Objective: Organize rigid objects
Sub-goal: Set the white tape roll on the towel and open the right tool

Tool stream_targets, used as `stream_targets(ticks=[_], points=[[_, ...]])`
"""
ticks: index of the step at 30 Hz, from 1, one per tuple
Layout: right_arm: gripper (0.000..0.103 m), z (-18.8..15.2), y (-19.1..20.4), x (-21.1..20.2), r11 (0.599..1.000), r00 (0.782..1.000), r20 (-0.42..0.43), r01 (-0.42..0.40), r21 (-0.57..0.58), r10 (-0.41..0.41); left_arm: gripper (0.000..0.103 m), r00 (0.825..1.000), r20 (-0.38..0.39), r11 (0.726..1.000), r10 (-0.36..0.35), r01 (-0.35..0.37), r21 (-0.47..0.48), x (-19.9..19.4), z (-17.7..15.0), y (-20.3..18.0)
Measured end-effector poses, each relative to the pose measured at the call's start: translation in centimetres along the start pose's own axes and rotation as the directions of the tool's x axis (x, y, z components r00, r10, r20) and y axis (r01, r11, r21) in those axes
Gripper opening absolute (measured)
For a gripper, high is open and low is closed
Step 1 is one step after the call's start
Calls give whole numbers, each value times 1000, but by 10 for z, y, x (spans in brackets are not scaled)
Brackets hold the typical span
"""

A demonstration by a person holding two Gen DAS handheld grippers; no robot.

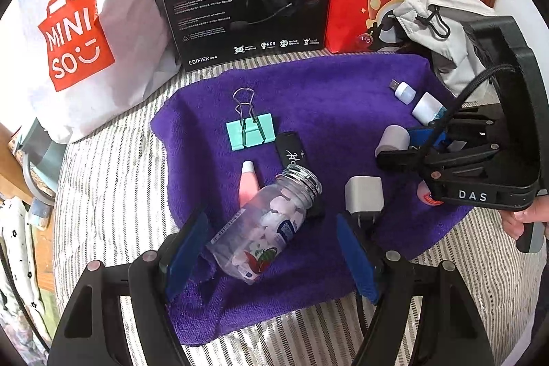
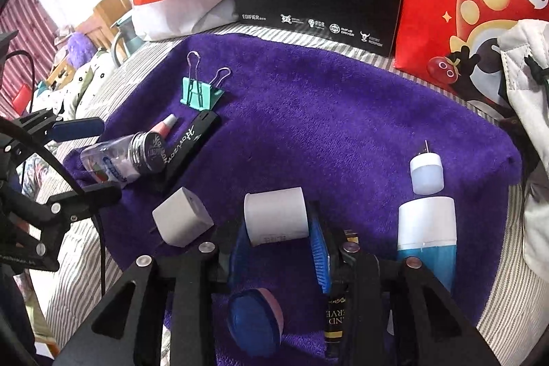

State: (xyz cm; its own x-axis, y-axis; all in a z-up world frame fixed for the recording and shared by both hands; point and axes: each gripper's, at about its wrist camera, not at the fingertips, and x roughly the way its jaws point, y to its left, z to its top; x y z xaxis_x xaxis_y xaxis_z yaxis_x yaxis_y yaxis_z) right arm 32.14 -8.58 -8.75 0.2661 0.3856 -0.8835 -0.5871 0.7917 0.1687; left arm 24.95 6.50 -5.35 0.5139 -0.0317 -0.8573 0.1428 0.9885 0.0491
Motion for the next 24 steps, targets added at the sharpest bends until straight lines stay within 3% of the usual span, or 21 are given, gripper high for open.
stream_targets(ticks=[4, 9, 13, 16, 19, 23, 24], points=[[43, -3, 3, -1, 1000, 1000, -18, -2, -24, 1, 75, 1000, -5, 1000, 1, -1, 0, -1, -2, 0], [43, -9, -1, -8, 1000, 999, -36, 12, -1, -12, 75, 1000, -9, 1000, 3, -4, -4, -3, -5, -1], [44, -17, -7, -27, 999, 1000, -3, 20, 36, -20, 75, 1000, -2, 1000, 4, -4, -18, -7, -7, -1], [55, -26, -11, -47, 996, 999, 19, 48, 69, -49, 76, 1000, -4, 1000, 21, -22, -18, -12, -10, -2], [59, -39, -15, -68, 991, 996, 45, 68, 118, -74, 77, 999, -1, 999, 34, -34, -17, -19, -13, -4], [80, -68, -22, -100, 976, 991, 77, 88, 199, -105, 86, 999, 4, 999, 41, -41, -26, -32, -20, -10], [85, -74, -22, -105, 973, 990, 78, 95, 208, -113, 92, 999, 5, 999, 44, -44, -26, -36, -22, -13]])
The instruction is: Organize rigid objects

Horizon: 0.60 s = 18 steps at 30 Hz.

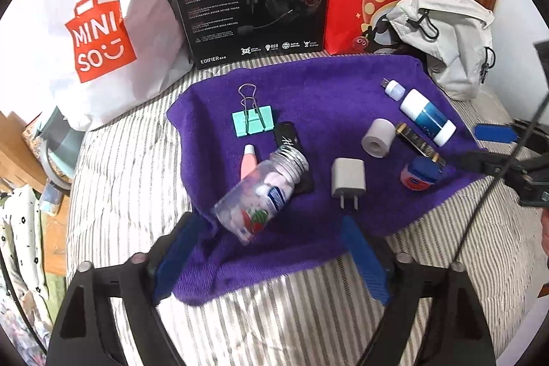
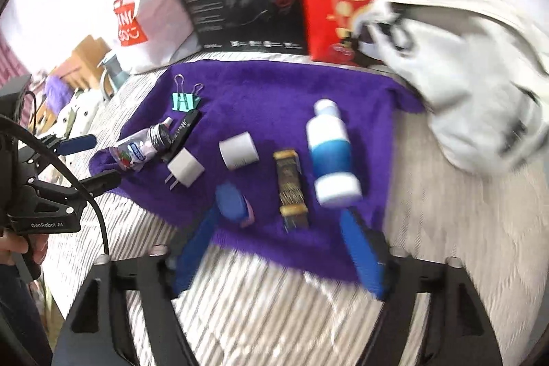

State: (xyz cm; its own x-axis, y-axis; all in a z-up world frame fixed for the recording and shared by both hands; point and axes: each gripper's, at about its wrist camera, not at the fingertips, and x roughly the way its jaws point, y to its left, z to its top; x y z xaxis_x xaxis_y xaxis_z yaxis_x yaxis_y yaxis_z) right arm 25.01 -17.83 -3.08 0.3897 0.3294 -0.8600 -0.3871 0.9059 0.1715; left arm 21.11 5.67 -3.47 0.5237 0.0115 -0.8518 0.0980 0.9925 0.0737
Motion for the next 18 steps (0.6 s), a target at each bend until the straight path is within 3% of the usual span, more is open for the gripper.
stream_targets(ticks=[2, 5, 12, 18], points=[[96, -14, -4, -15, 1000, 1000, 9, 21, 18, -21, 96, 1000, 8, 1000, 1, -1, 6, -9, -5, -7], [101, -29, -8, -25, 998, 999, 10, 34, 46, -34, 100, 1000, 15, 1000, -24, 24, -5, -22, -13, -18], [103, -66, -6, -50, 991, 997, 3, 75, 113, -76, 103, 997, 26, 991, -78, 81, -104, -43, -35, -37], [103, -89, 10, -74, 985, 995, 19, 98, 142, -101, 103, 997, 64, 987, -39, 48, -152, -67, -58, -46]])
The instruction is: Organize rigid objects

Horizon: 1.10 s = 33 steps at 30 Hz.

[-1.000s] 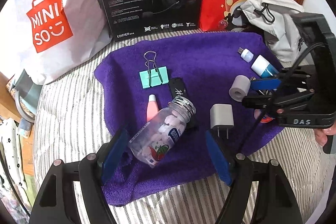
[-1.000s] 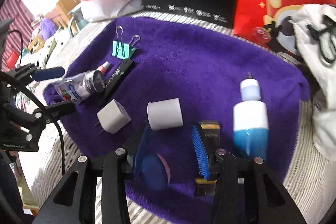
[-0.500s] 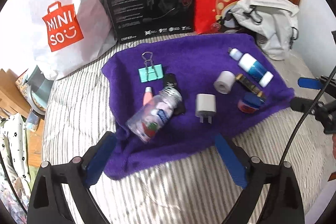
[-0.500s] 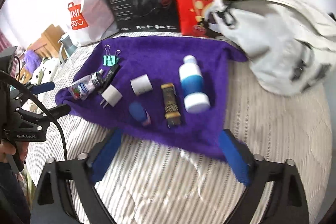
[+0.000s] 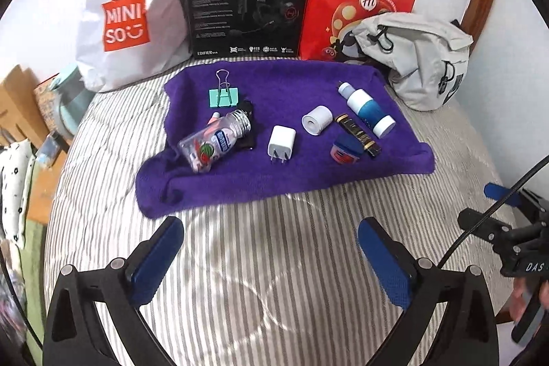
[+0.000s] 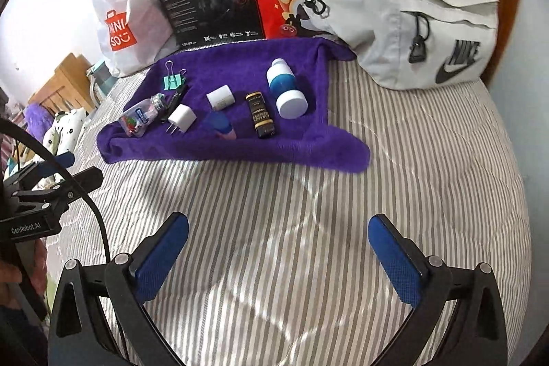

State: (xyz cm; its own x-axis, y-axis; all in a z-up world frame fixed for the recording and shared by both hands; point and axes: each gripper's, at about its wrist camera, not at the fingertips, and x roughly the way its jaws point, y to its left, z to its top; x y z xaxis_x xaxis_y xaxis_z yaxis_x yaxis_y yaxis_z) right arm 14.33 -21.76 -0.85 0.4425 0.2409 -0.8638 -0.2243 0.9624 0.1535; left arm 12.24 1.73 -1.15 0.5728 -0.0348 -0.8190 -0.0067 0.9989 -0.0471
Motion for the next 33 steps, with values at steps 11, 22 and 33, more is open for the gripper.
stream_targets(ticks=[11, 22, 33], points=[[103, -29, 23, -32, 998, 998, 18, 60, -12, -59, 103, 1000, 30, 1000, -3, 3, 6, -40, -28, -4], [103, -39, 27, -43, 996, 996, 21, 84, -14, -84, 103, 998, 52, 1000, 25, -26, 15, -58, -34, -1], [103, -41, 27, -52, 994, 994, 35, 109, -15, -108, 103, 998, 53, 1000, 28, -28, 8, -65, -36, 0]])
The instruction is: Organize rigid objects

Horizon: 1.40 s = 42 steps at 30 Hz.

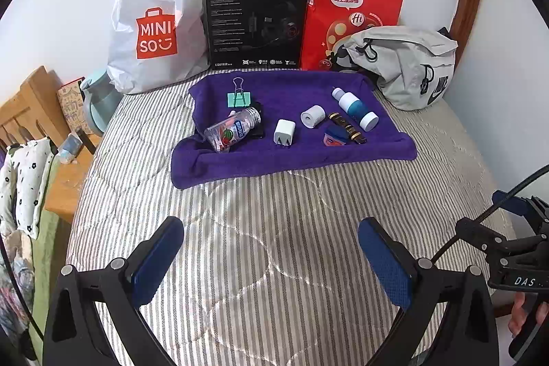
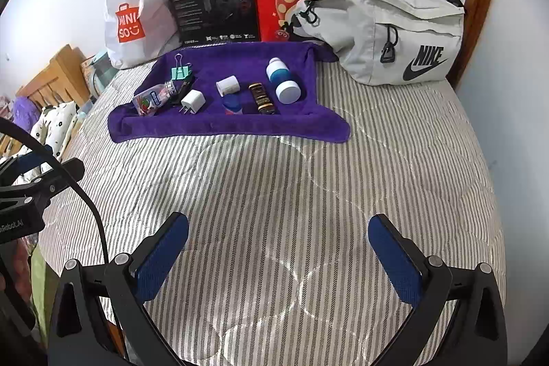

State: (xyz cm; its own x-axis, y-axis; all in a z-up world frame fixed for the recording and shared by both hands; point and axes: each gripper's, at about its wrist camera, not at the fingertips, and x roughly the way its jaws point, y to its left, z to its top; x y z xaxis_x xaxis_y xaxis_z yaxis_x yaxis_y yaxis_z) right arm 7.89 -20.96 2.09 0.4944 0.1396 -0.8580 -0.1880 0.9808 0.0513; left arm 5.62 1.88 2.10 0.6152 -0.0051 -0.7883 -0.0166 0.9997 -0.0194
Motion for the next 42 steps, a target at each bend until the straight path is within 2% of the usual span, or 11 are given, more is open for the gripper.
stream_targets(ticks=[42], points=[[103, -2, -8, -8, 1000, 1000, 8, 25, 11, -25, 103, 1000, -20, 1000, 4, -4, 18, -1, -10, -2]])
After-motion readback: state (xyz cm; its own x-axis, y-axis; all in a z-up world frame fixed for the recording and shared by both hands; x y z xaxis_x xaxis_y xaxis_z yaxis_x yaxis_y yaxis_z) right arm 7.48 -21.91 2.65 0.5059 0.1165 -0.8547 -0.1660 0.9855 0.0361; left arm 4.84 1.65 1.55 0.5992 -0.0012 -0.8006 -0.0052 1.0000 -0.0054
